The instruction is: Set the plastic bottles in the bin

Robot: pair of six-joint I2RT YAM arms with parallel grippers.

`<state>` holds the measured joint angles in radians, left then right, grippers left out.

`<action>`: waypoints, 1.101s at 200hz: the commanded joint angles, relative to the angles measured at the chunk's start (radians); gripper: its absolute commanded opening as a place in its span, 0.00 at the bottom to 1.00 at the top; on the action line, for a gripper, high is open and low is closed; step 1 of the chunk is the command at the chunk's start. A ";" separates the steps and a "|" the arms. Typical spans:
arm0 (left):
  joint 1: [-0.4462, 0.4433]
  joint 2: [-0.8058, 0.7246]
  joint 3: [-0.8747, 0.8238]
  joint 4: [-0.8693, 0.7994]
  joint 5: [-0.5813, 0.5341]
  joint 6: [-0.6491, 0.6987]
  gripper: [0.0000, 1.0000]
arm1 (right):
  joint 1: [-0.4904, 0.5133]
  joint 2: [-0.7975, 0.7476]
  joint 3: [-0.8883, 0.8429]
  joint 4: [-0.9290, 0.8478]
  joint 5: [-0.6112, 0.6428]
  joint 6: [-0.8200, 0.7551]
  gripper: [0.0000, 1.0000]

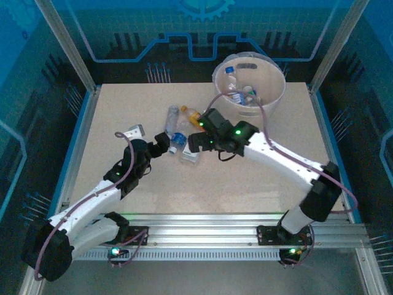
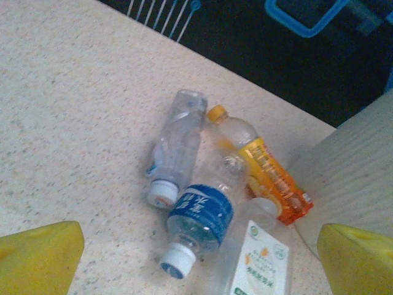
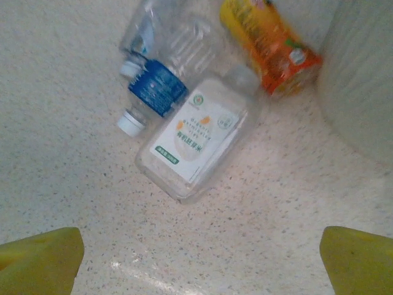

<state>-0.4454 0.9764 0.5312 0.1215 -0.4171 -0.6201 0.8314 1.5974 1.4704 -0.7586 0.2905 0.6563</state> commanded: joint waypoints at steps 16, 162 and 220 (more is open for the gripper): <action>0.018 0.002 -0.024 -0.013 0.028 -0.053 0.99 | 0.020 0.133 0.019 0.085 0.054 0.121 1.00; 0.032 0.044 -0.034 0.010 0.058 -0.046 0.99 | 0.002 0.516 0.284 0.015 0.159 0.175 1.00; 0.033 0.059 -0.032 0.021 0.071 -0.047 0.99 | -0.010 0.573 0.313 0.009 0.147 0.173 1.00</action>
<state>-0.4206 1.0302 0.5072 0.1131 -0.3656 -0.6563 0.8349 2.1437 1.7538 -0.7212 0.4194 0.8120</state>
